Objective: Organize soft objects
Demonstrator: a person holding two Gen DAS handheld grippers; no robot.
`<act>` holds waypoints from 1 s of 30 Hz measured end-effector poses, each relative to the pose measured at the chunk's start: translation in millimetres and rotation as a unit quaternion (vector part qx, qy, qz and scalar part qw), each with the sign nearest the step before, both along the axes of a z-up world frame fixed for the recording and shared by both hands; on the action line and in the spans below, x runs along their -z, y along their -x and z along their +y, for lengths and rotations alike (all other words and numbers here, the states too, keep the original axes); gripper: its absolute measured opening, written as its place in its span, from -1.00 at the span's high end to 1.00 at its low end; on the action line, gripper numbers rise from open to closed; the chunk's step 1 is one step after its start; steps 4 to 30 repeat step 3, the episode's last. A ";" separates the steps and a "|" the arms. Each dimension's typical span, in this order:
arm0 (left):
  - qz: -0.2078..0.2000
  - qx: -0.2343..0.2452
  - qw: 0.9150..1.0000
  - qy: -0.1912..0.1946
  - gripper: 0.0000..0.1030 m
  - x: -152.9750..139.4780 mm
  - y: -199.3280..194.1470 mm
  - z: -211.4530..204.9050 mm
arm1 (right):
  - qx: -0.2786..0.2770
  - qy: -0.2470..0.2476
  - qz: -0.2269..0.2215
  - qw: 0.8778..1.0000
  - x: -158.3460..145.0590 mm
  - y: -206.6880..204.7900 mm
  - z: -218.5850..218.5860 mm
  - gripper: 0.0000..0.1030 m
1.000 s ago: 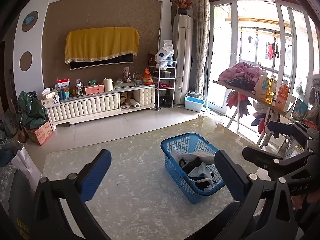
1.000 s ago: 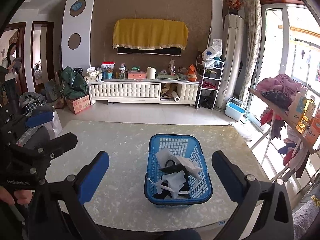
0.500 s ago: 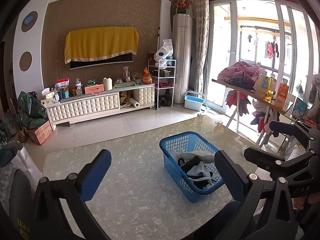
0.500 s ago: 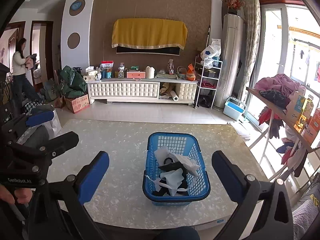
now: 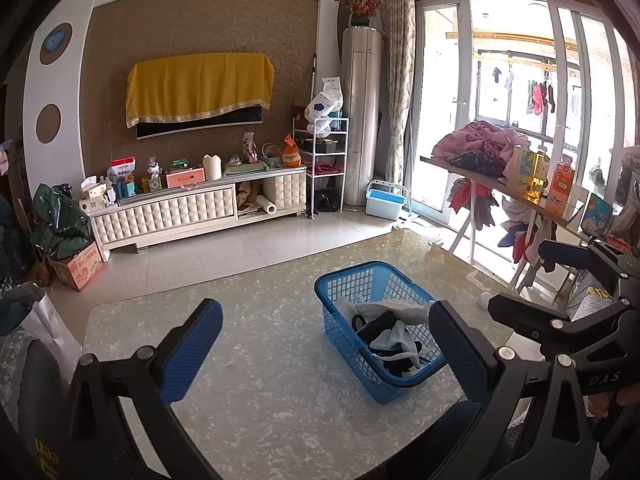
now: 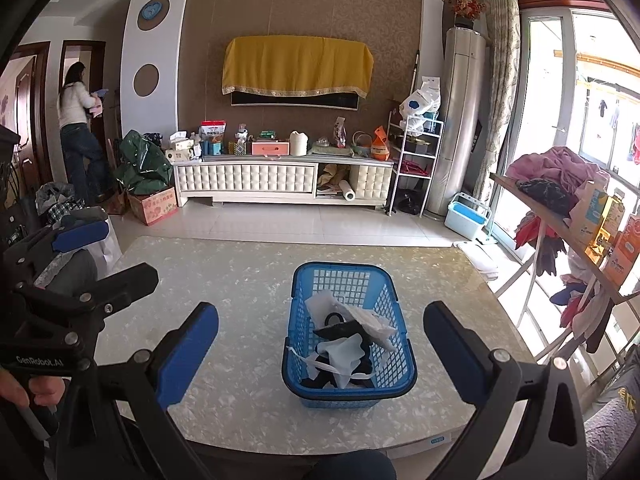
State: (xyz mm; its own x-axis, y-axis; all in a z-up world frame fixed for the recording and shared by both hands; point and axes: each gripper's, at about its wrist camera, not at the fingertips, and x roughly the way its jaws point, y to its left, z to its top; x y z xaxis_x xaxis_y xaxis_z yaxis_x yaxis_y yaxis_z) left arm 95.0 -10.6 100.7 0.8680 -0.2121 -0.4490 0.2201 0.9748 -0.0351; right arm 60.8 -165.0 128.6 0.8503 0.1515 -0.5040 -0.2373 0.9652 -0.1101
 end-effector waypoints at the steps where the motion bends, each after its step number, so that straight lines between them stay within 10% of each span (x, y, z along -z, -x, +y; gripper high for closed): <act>1: 0.001 0.001 1.000 0.000 -0.99 0.3 -0.2 -0.4 | 0.000 0.000 0.001 1.000 -0.4 0.7 -0.7 -1.00; 30: 0.003 0.003 1.000 -0.001 -0.99 0.9 -1.1 -1.2 | 0.002 0.001 0.002 1.000 0.6 1.9 -0.6 -1.00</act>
